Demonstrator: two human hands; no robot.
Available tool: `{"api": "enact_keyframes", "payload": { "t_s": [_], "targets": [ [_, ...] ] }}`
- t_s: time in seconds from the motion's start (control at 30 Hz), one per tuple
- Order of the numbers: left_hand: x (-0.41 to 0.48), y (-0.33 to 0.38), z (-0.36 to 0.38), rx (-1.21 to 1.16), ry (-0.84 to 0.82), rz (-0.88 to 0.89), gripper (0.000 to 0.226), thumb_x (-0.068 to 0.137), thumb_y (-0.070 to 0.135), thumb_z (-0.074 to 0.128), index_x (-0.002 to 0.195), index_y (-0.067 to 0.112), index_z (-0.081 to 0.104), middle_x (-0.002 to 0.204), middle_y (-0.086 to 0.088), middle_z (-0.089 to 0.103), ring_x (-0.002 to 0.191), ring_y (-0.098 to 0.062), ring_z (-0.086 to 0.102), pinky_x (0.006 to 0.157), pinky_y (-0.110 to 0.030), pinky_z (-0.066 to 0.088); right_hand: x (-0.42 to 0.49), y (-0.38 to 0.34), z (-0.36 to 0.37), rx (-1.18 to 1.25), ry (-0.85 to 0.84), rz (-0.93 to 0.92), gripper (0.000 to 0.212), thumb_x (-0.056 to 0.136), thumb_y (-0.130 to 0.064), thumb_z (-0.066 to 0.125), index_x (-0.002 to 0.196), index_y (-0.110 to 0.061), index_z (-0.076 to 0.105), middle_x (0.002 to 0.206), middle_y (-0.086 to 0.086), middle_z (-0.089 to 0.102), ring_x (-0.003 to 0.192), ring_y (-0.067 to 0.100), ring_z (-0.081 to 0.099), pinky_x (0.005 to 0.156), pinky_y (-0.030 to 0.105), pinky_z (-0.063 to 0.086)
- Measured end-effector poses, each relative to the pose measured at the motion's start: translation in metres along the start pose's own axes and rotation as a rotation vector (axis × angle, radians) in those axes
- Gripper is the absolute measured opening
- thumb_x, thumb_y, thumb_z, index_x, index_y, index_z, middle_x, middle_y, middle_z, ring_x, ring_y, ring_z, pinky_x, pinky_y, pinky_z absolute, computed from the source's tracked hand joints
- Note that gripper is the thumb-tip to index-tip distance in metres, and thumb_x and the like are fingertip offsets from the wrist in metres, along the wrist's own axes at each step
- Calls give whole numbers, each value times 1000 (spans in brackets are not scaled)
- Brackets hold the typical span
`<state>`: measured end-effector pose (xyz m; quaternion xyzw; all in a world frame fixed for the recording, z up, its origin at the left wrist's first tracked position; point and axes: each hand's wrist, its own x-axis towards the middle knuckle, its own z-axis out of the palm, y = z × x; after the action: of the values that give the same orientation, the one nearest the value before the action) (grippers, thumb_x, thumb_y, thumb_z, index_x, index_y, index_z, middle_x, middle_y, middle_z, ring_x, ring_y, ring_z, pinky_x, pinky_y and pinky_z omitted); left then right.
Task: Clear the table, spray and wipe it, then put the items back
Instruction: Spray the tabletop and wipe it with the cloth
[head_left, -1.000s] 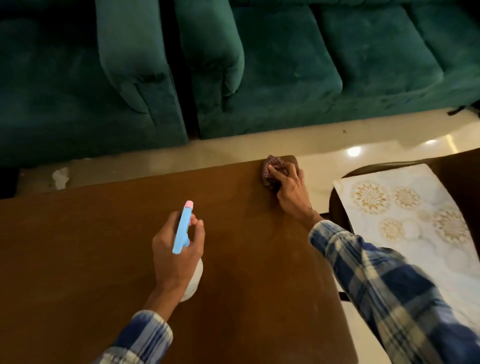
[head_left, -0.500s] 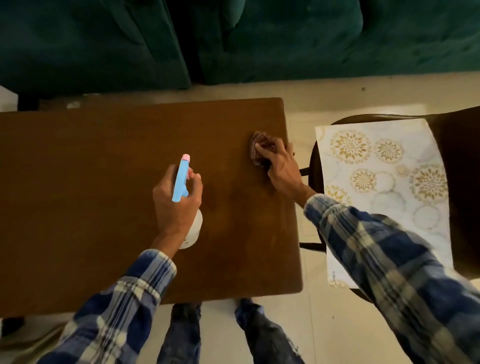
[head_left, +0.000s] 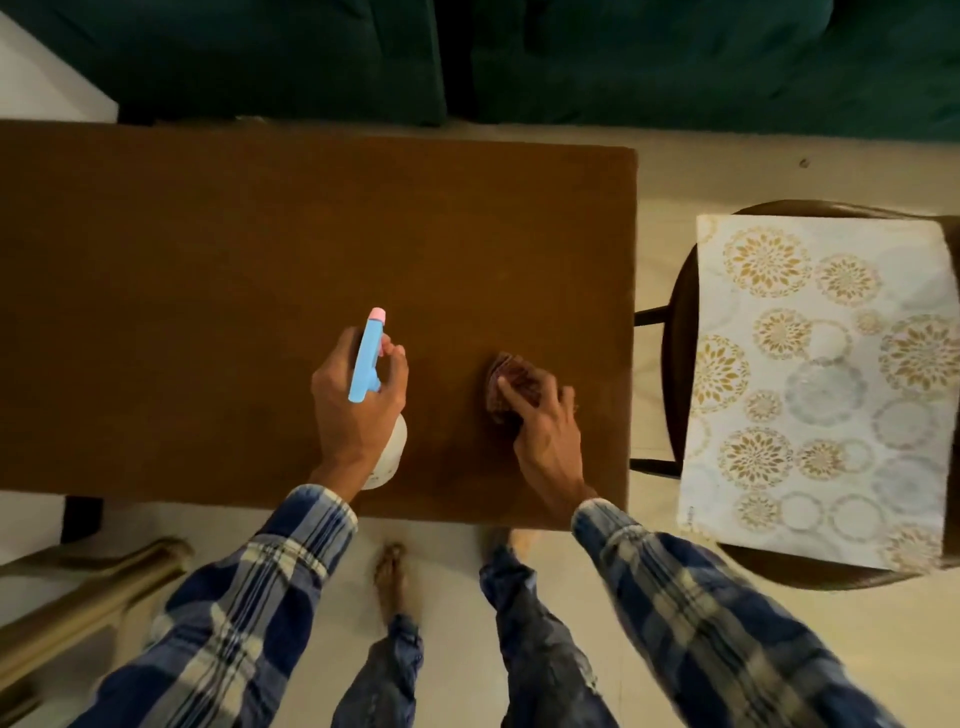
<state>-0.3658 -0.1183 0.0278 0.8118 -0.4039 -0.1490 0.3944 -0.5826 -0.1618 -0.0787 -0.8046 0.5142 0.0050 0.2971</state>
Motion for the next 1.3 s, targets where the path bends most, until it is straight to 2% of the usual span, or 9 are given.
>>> {"api": "enact_keyframes", "payload": {
  "t_s": [0.1, 0.33, 0.53, 0.7, 0.83, 0.97, 1.07, 1.23, 1.3],
  "targets": [
    [-16, -22, -26, 17, 12, -18, 16, 93, 27, 70, 101, 23, 57, 78, 23, 52, 71, -6, 62, 60, -10, 51, -1, -58, 22, 57, 91, 181, 70, 88, -2, 52, 151, -31, 42, 152, 8, 27, 124, 38, 33, 94, 56, 51],
    [-56, -73, -89, 21, 34, 0, 16, 94, 29, 66, 96, 13, 61, 72, 9, 56, 59, -8, 58, 55, -9, 47, -83, -156, 109, -16, -164, -249, 76, 93, -3, 55, 157, -36, 30, 163, 7, 18, 141, 38, 24, 113, 54, 40],
    [-81, -102, -126, -47, 33, 36, 14, 93, 20, 69, 98, 8, 64, 78, 3, 63, 63, -9, 61, 62, -8, 49, -91, -131, 105, 40, 143, 217, 74, 84, 2, 49, 152, -26, 44, 151, 16, 31, 117, 42, 37, 95, 56, 48],
    [-98, -117, -138, -3, 9, 66, 13, 92, 19, 70, 98, 9, 62, 74, 6, 58, 59, -8, 57, 57, -11, 49, -104, -200, 149, -5, -47, -168, 72, 93, 1, 51, 155, -33, 36, 160, 10, 22, 133, 38, 31, 111, 51, 41],
    [-102, -111, -131, -52, -4, 72, 13, 92, 17, 70, 99, 11, 61, 75, 8, 57, 61, -6, 58, 60, -8, 49, -117, -157, 140, -53, 9, -103, 74, 90, 3, 45, 154, -34, 37, 160, 10, 24, 129, 38, 34, 108, 51, 44],
    [-102, -94, -111, -111, -42, 86, 11, 92, 17, 69, 97, 10, 62, 74, 9, 57, 64, -10, 60, 58, -8, 49, -132, -46, 83, 14, 257, 319, 80, 80, 6, 42, 150, -33, 46, 153, 10, 31, 118, 39, 36, 97, 57, 47],
    [-101, -72, -85, -115, -55, 95, 10, 92, 18, 69, 96, 11, 62, 71, 9, 57, 64, -11, 60, 55, -9, 48, -127, -8, 53, 89, 401, 552, 73, 81, 4, 45, 148, -25, 51, 148, 14, 34, 123, 40, 31, 106, 58, 39],
    [-102, -34, -38, -56, -103, 131, 11, 90, 15, 71, 96, 13, 62, 71, 8, 56, 56, -7, 57, 54, -13, 48, -134, -39, 76, -40, 51, 147, 85, 82, 1, 46, 155, -40, 31, 158, 9, 24, 123, 38, 35, 104, 56, 45],
    [-100, -20, -25, -47, -113, 142, 12, 90, 15, 72, 96, 15, 61, 71, 8, 56, 56, -7, 57, 52, -15, 49, -136, -17, 70, -61, 55, 94, 85, 83, -2, 51, 155, -41, 30, 158, 8, 25, 123, 38, 38, 101, 52, 49]
  ]
}}
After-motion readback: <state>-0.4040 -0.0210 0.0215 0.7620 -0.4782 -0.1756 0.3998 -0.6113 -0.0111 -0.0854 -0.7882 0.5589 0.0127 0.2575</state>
